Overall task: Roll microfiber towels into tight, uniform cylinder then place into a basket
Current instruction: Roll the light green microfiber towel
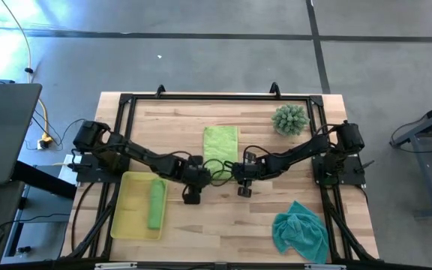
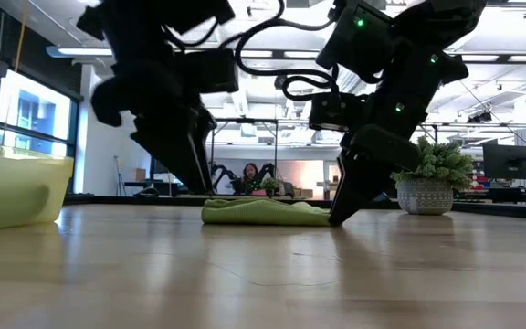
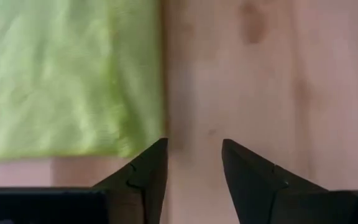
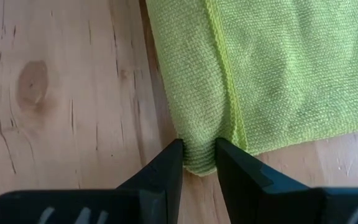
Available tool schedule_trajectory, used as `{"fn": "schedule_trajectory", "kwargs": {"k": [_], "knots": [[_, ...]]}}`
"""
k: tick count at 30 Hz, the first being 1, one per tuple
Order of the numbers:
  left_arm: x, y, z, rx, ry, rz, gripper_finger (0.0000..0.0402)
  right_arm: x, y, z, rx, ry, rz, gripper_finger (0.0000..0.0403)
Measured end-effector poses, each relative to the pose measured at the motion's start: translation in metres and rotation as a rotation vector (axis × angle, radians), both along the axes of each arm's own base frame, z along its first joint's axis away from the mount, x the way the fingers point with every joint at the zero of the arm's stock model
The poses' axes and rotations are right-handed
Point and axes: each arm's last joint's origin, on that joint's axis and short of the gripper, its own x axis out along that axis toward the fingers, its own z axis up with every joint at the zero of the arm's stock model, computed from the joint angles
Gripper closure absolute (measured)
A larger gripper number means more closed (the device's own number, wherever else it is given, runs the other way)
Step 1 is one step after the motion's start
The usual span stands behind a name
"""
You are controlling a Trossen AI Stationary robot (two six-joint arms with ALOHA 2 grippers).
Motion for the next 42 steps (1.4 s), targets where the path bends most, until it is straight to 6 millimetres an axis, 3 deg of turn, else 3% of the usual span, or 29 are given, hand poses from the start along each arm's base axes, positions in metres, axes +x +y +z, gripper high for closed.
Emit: {"fn": "schedule_trajectory", "kwargs": {"k": [4, 15, 23, 28, 33, 36, 42], "knots": [[0.004, -0.006, -0.008, 0.053, -0.006, -0.041, 0.0263, 0.0, 0.0, 0.0, 0.001, 0.0, 0.0, 0.0315], [0.013, 0.025, -0.03, 0.128, 0.022, 0.031, 0.0263, 0.0, 0.001, 0.0, 0.035, 0.001, -0.014, 0.0315], [0.015, 0.029, -0.039, 0.098, 0.048, 0.055, 0.0266, 0.0, 0.001, 0.0, 0.044, -0.002, -0.028, 0.0315], [0.014, 0.029, -0.037, 0.052, 0.046, 0.095, 0.03, 0.0, 0.001, 0.0, 0.033, 0.0, -0.019, 0.0327], [0.013, 0.027, -0.035, 0.04, 0.042, 0.094, 0.0357, -0.001, 0.0, -0.001, 0.003, 0.004, -0.002, 0.0387], [0.012, 0.027, -0.035, 0.007, 0.045, 0.103, 0.0385, -0.001, 0.0, -0.001, -0.003, 0.004, 0.006, 0.0395], [0.012, 0.023, -0.032, -0.123, 0.038, 0.067, 0.0395, 0.0, 0.0, 0.004, 0.155, 0.004, 0.043, 0.04]]}}
